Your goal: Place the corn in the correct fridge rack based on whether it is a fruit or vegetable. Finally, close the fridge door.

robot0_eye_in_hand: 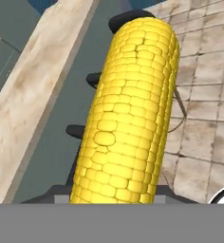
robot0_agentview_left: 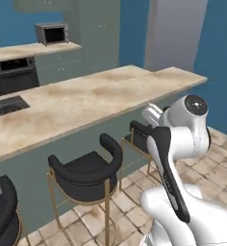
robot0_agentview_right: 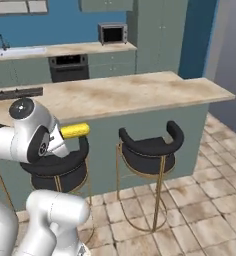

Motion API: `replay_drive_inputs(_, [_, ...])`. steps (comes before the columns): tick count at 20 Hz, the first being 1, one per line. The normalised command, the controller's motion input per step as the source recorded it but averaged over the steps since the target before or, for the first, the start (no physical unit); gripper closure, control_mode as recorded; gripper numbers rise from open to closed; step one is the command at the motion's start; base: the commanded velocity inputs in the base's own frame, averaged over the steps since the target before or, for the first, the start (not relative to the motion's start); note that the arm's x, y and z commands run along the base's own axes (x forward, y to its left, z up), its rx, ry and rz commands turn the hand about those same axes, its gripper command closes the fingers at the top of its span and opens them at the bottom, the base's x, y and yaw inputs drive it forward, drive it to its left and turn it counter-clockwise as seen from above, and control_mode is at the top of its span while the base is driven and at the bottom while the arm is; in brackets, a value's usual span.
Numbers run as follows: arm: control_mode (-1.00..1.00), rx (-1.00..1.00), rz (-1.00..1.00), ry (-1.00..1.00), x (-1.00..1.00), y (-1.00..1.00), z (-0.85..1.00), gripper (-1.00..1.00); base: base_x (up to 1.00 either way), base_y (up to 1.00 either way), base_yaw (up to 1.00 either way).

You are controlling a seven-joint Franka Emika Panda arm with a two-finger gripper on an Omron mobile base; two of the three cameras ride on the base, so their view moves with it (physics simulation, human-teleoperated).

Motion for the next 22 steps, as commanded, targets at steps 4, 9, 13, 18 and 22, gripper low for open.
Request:
replay_drive_inputs(4, [1.0, 0.0, 0.0, 0.0, 0.0, 0.0, 0.0, 1.0, 0.0, -0.17, -0.77])
replay_drive_inputs(9, [1.0, 0.0, 0.0, 0.0, 0.0, 0.0, 0.0, 1.0, 0.0, -0.21, -0.76])
replay_drive_inputs(13, [1.0, 0.0, 0.0, 0.0, 0.0, 0.0, 0.0, 1.0, 0.02, -0.33, -0.74])
replay_drive_inputs(18, [1.0, 0.0, 0.0, 0.0, 0.0, 0.0, 0.0, 1.0, 0.25, -0.48, -0.64])
replay_drive_inputs(22, [1.0, 0.0, 0.0, 0.0, 0.0, 0.0, 0.0, 1.0, 0.35, -0.79, -0.46])
